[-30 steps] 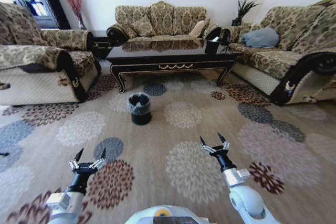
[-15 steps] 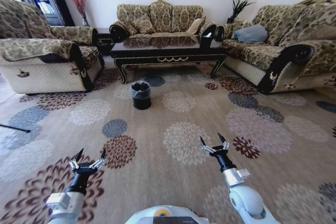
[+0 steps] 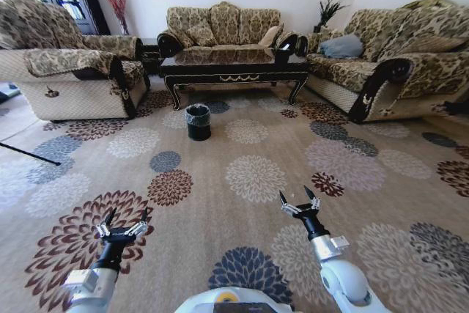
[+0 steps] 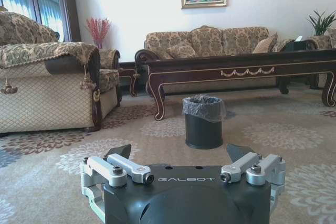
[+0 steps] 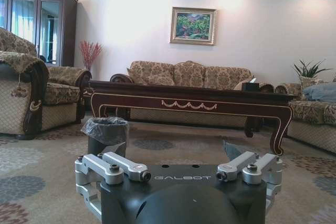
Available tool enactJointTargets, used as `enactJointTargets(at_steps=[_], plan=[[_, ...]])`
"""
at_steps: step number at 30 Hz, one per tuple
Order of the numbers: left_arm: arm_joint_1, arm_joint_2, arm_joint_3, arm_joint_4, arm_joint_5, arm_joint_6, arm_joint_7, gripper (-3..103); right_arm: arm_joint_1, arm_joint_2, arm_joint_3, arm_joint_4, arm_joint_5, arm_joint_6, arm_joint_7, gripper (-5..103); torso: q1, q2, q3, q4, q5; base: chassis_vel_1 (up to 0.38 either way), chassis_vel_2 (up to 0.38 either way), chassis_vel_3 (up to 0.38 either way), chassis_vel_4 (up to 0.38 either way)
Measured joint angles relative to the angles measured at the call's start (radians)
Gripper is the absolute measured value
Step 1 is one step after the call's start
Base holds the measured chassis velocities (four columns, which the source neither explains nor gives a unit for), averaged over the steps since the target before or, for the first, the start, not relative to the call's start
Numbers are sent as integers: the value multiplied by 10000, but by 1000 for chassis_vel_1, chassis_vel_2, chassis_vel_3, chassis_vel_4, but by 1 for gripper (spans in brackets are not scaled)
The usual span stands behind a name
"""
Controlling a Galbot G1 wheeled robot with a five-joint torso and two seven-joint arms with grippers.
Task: Move to the front of the table and pick up the trash from the floor, then place it into the trash bin.
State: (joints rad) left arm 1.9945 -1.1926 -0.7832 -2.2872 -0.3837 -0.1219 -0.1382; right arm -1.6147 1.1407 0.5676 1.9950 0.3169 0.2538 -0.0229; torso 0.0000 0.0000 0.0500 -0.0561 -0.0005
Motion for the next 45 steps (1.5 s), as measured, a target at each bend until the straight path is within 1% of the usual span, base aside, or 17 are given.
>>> enactJointTargets(at_steps=[2, 4, 8, 12, 13, 16, 17, 18, 21, 22, 26, 27, 31, 40, 41, 42, 45], plan=[[0, 0, 0, 0, 0, 0, 0, 100, 0, 0, -1, 0, 0, 0, 0, 100, 1, 1, 5, 0, 7, -40, 62, 29, -61], [1, 1, 0, 0, 0, 0, 0, 100, -2, 0, 0, 0, 0, 0, 0, 100, 4, 24, 19, 0, 2, 0, 0, 0, 0], [2, 0, 0, 0, 1, 0, 0, 100, -5, 0, 0, 0, 0, 0, 0, 100, 15, 145, 110, 0, 6, 0, 0, 0, 0], [2, 0, 0, 0, 0, 0, 0, 100, -5, 0, 0, 0, 0, 0, 0, 100, 29, 350, 309, 0, 5, 0, 0, 0, 0], [2, 0, 0, 0, 0, 0, 0, 100, -5, 0, 0, 0, 0, 0, 0, 100, 29, 350, 309, 0, 5, 0, 0, 0, 0], [2, 0, 0, 0, 0, -1, 0, 100, -5, 0, 0, 0, 0, 0, 0, 100, 31, 485, 443, 0, 5, 0, 0, 0, 0], [3, -1, 0, 0, 0, 0, 0, 100, -5, 0, 0, 0, 0, 0, 0, 100, 35, 579, 535, 0, 5, 0, 0, 0, 0], [3, -1, 0, 0, 0, 0, 0, 100, -5, 0, 0, 0, 0, 0, 0, 100, 35, 579, 535, 0, 5, 0, 0, 0, 0], [2, 0, 0, 0, 0, 0, 0, 100, -5, 0, 0, 0, 0, 0, 1, 100, 51, 734, 676, 0, 4, 0, 0, 0, 0], [2, 0, 0, 0, 0, 0, 0, 100, -5, 0, 0, 0, 0, 0, 1, 100, 51, 734, 676, 0, 4, 0, 0, 0, 0], [2, 0, 0, 0, 0, 0, 0, 100, -6, 0, -1, 0, 0, 0, 0, 100, 84, 931, 840, 0, 4, 0, 0, 0, 0], [2, 0, 0, 0, 0, 0, 0, 100, -6, 0, -1, 0, 0, 0, 0, 100, 84, 931, 840, 0, 4, 0, 0, 0, 0], [2, 0, 0, 0, 0, 0, 0, 100, -5, 0, -1, 0, 0, 0, 0, 100, 122, 1157, 1027, 0, 5, 0, 0, 0, 0], [2, 0, 0, 0, 0, 0, 0, 100, -5, 0, 0, 0, 0, 0, 0, 100, 200, 1468, 1261, 1, 4, 0, 0, 0, 0], [2, 0, 0, 0, 0, 0, 0, 100, -5, 0, -1, 0, 0, 0, 0, 100, 203, 1515, 1306, 1, 5, 0, 0, 0, 0], [2, 0, 0, -1, 0, 0, 0, 100, -5, 0, -1, 0, 0, 0, 0, 100, 236, 1679, 1437, 0, 5, 0, 0, 0, 0], [2, 0, 0, 0, 0, 0, 0, 100, -6, 0, 0, 0, 0, 0, 0, 100, 270, 1780, 1497, 0, 5, 0, 0, 0, 0]])
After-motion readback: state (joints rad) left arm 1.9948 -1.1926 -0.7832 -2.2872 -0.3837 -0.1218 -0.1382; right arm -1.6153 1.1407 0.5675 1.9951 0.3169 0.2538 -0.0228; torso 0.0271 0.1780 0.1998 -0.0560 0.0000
